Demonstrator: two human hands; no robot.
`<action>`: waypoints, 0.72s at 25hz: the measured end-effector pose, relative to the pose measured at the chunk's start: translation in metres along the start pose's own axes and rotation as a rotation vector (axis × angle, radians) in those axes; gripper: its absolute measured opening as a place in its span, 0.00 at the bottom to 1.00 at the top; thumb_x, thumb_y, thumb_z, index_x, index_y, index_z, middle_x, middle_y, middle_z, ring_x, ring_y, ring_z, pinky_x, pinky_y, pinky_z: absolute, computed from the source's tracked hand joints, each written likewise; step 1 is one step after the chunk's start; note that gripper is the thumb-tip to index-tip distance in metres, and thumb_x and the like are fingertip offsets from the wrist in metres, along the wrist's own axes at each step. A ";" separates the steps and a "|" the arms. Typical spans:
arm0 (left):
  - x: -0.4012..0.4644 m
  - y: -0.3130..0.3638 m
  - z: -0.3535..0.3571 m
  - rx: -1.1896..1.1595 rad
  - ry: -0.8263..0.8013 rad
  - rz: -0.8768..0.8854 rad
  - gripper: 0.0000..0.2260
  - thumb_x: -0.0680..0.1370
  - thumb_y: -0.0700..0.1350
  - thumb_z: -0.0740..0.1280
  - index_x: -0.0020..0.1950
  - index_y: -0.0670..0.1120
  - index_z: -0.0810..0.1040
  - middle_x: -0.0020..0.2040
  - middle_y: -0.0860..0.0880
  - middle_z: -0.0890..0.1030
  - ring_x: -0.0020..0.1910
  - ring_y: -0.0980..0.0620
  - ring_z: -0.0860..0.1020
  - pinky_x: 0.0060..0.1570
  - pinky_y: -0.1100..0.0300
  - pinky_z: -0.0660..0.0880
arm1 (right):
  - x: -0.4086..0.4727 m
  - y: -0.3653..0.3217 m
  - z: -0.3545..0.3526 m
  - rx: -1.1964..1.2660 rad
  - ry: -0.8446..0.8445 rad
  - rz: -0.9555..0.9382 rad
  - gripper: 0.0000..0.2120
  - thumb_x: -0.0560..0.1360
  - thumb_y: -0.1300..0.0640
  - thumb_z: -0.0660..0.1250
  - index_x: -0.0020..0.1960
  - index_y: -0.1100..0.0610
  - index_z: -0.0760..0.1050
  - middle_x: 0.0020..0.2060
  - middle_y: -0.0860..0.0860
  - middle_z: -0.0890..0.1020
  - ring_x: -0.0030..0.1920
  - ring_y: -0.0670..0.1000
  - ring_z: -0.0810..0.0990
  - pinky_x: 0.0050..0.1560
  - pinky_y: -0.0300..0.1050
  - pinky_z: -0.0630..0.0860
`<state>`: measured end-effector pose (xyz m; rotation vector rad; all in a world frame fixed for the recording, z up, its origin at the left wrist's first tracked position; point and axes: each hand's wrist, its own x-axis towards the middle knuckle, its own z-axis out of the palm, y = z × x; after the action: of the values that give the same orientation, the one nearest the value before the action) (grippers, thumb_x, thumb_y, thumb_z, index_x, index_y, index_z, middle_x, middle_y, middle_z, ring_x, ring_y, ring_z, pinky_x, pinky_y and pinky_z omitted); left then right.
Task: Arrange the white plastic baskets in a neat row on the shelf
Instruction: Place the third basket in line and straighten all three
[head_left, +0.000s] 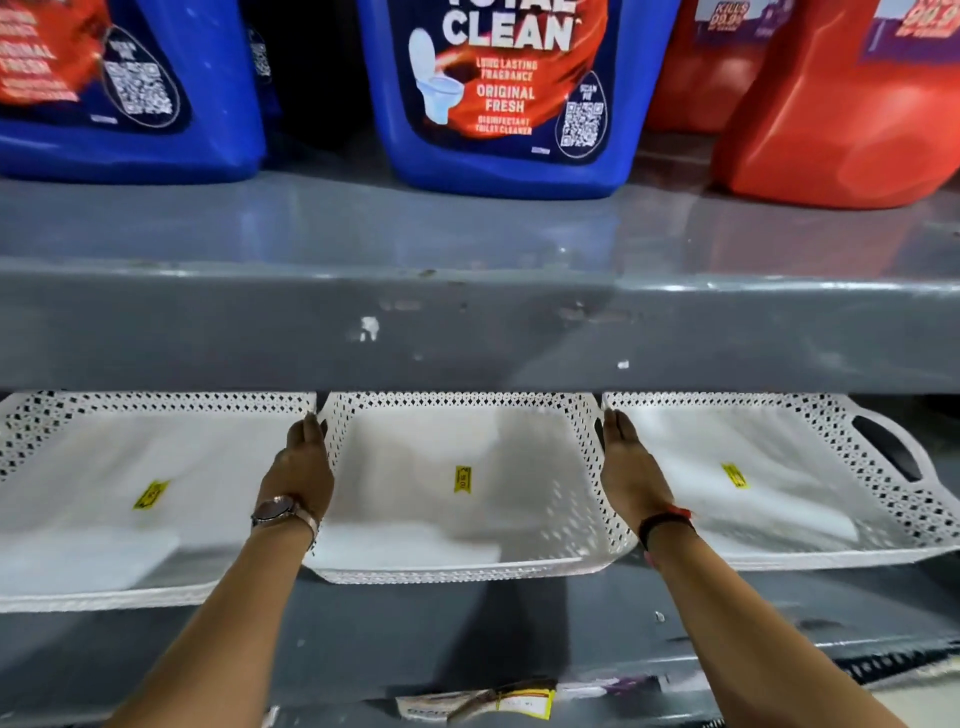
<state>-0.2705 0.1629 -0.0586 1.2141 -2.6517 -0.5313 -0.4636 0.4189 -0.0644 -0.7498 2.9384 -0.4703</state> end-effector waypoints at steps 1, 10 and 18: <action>0.004 0.001 0.001 -0.012 0.024 0.005 0.21 0.79 0.32 0.51 0.73 0.33 0.57 0.70 0.33 0.65 0.60 0.29 0.73 0.58 0.38 0.73 | 0.004 0.000 0.001 0.015 0.009 -0.003 0.32 0.72 0.74 0.49 0.75 0.62 0.47 0.76 0.57 0.51 0.67 0.62 0.69 0.61 0.53 0.73; 0.000 0.004 -0.001 -0.009 0.002 -0.034 0.22 0.79 0.32 0.50 0.74 0.35 0.55 0.73 0.35 0.61 0.61 0.29 0.72 0.59 0.39 0.71 | 0.002 0.000 0.003 0.038 0.027 0.005 0.32 0.72 0.75 0.48 0.75 0.62 0.49 0.76 0.56 0.52 0.73 0.57 0.62 0.67 0.50 0.67; -0.026 0.001 -0.004 0.012 -0.028 -0.088 0.24 0.78 0.31 0.50 0.75 0.38 0.53 0.74 0.38 0.60 0.63 0.32 0.71 0.60 0.41 0.71 | -0.018 0.010 0.005 0.032 -0.022 -0.025 0.33 0.72 0.75 0.49 0.75 0.62 0.46 0.76 0.55 0.50 0.74 0.53 0.58 0.68 0.47 0.68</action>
<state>-0.2530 0.1821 -0.0552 1.3413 -2.6383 -0.5509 -0.4517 0.4343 -0.0723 -0.7832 2.8971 -0.5061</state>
